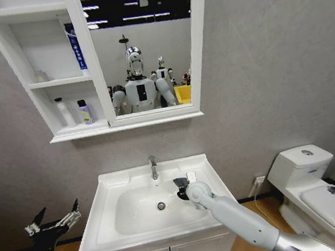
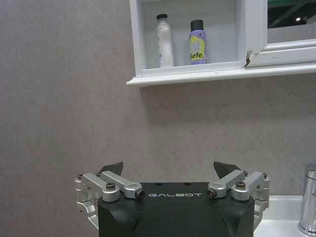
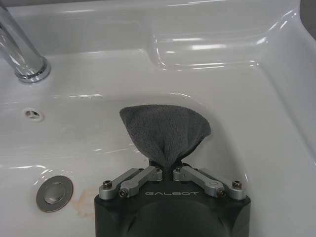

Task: Move facial cleanser and shampoo from washbasin to cabinet, then wipe washbasin with towel.

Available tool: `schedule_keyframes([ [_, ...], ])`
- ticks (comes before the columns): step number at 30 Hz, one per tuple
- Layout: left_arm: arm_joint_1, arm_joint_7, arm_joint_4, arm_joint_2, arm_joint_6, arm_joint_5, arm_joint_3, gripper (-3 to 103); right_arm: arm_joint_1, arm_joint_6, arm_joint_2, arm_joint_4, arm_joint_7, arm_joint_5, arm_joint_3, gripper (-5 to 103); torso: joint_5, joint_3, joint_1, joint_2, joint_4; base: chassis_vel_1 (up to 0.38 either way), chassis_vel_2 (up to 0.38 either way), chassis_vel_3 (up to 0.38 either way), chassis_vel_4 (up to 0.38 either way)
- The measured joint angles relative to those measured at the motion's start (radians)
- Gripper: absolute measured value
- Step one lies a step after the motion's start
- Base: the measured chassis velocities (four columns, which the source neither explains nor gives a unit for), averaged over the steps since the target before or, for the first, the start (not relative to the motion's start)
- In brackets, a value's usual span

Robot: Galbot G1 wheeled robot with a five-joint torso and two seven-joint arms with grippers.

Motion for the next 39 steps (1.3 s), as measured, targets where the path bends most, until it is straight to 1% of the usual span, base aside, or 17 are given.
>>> schedule_keyframes([
  [3,0.000,0.000,0.000,0.000,0.000,0.000,0.000,100,-0.008,-0.007,0.000,-0.021,-0.020,-0.001,0.015,4,0.0001,0.000,0.000,0.000,-0.0001,0.000,0.000,0.000,0.000],
  [8,0.000,0.000,0.000,0.000,0.000,0.000,0.000,100,-0.013,-0.011,0.009,-0.034,-0.029,0.002,0.022,4,0.0001,0.000,0.000,0.000,0.0000,0.000,0.000,0.000,0.000],
  [14,0.000,0.000,0.000,0.000,0.000,0.000,0.000,100,-0.028,-0.012,0.044,-0.074,-0.033,0.000,0.028,4,0.0001,0.000,0.000,0.000,0.0002,0.000,0.000,0.000,0.000],
  [22,0.000,0.000,0.000,0.000,0.000,0.000,0.000,100,-0.032,-0.010,0.063,-0.112,-0.045,-0.018,0.030,4,0.0001,0.000,0.000,0.000,0.0002,0.000,0.000,0.000,0.000],
  [25,0.000,0.000,0.000,0.000,0.000,0.000,0.000,100,-0.031,-0.009,0.071,-0.125,-0.064,-0.029,0.026,4,0.0000,0.000,0.000,0.000,0.0001,0.000,0.000,0.000,0.000],
  [27,0.000,0.000,0.000,0.000,0.000,0.000,0.000,100,-0.029,-0.008,0.081,-0.138,-0.093,-0.039,0.019,4,0.0000,0.000,0.000,0.000,0.0000,0.000,0.000,0.000,0.000],
  [28,0.000,0.000,0.000,0.000,0.000,0.000,0.000,100,-0.029,-0.008,0.081,-0.138,-0.093,-0.039,0.019,4,0.0000,0.000,0.000,0.000,0.0000,0.000,0.000,0.000,0.000],
  [30,0.000,0.000,0.000,0.000,0.000,0.000,0.000,100,-0.025,-0.007,0.097,-0.159,-0.116,-0.053,0.009,4,0.0001,0.000,0.000,0.000,0.0001,0.000,0.000,0.000,0.000],
  [34,0.000,0.000,0.000,0.000,0.000,0.000,0.000,100,-0.018,-0.007,0.113,-0.181,-0.130,-0.061,-0.002,4,0.0000,0.000,0.000,0.000,0.0002,0.000,0.000,0.000,0.000],
  [37,0.000,0.000,0.000,0.000,0.000,0.000,0.000,100,-0.006,-0.001,0.143,-0.227,-0.162,-0.086,-0.017,4,0.0000,0.000,0.000,0.000,0.0002,0.000,0.000,0.000,0.000],
  [39,0.000,0.000,0.000,0.000,0.000,0.000,0.000,100,-0.004,0.003,0.150,-0.236,-0.171,-0.093,-0.020,4,0.0000,0.000,0.000,0.000,0.0001,0.000,0.000,0.000,0.000],
])
